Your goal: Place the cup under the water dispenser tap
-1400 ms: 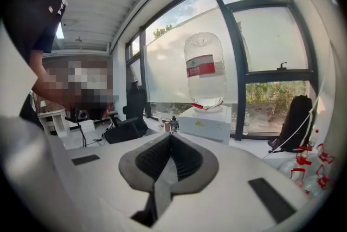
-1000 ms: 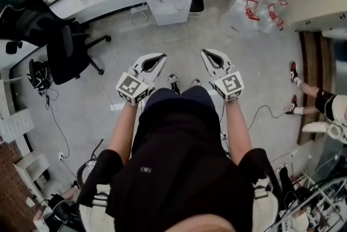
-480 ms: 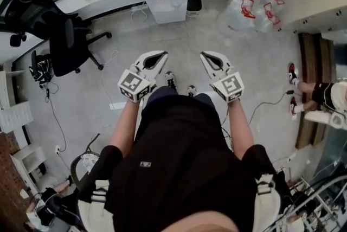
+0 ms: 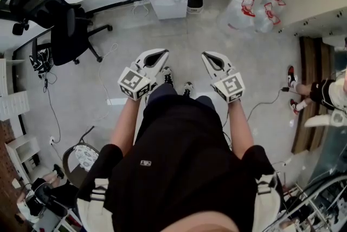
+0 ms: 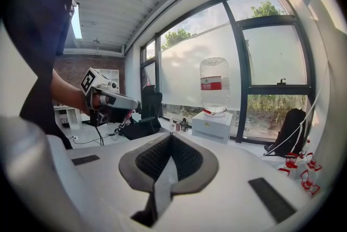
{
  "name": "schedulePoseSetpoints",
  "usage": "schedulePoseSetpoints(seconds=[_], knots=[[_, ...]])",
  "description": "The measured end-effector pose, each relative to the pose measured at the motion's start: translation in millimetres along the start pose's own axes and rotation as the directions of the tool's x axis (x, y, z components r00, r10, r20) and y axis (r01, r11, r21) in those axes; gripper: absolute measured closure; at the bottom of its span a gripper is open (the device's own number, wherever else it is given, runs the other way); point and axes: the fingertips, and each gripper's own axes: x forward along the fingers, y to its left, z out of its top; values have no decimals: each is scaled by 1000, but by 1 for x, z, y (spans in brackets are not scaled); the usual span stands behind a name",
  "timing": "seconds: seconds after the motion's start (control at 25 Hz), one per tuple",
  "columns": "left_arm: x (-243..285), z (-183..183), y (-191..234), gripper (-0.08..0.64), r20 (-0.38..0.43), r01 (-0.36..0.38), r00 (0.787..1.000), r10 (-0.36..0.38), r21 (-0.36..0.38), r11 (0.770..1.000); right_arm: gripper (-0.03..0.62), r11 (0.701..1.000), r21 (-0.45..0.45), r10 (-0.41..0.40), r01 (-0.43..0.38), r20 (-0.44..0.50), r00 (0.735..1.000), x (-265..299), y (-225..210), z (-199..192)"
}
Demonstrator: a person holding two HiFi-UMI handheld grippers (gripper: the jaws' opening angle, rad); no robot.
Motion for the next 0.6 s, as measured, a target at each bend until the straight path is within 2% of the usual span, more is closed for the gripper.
schedulePoseSetpoints(seconds=[0.6], knots=[[-10,-22,-27,560,26,-79,997,79,-10,997,595,998,-24,50,-50,2,999,-22,8,-23]])
